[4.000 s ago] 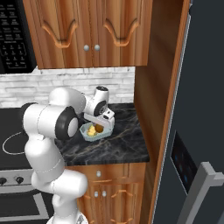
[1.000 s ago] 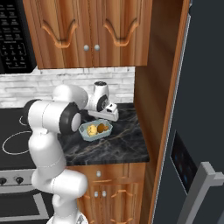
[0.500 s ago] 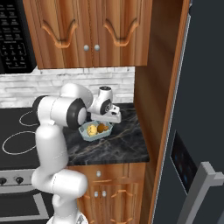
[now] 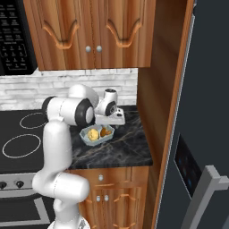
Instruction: Take the mushroom and potato out of the freezer and place them in the tupperware container on the counter. Then put the tupperware containing the vegetables back in the freezer.
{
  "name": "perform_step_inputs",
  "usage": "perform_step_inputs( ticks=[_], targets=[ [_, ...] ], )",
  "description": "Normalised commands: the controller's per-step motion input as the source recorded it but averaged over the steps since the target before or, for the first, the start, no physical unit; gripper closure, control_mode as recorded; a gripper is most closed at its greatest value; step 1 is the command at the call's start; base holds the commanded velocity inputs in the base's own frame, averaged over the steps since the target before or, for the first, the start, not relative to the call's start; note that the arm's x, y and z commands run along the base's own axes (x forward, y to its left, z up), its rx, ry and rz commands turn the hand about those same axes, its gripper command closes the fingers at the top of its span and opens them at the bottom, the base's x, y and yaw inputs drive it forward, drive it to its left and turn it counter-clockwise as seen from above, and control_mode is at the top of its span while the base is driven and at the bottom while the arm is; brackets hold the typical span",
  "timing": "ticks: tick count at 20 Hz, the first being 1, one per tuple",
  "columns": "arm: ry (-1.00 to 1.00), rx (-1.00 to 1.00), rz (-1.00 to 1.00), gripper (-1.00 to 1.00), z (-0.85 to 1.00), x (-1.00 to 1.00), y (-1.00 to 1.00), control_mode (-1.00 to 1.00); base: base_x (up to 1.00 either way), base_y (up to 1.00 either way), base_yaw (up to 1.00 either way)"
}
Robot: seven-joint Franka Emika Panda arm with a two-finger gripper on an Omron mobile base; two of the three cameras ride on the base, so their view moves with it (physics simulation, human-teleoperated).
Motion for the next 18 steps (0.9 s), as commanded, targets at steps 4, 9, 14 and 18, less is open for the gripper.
perform_step_inputs(
  ticks=[4,9,14,18],
  targets=[
    [0.11,0.00,0.11,-1.00,-0.15,-0.01,0.00,-1.00,0.00,0.00,0.00],
    [0.10,0.00,0.09,-1.00,-0.19,0.00,0.00,-1.00,0.00,0.00,0.00],
    [0.04,0.00,0.08,1.00,-0.12,-0.02,0.00,-1.00,0.00,0.00,0.00],
    [0.00,0.00,0.00,1.00,-0.04,-0.29,0.00,-1.00,0.00,0.00,0.00]
  ],
)
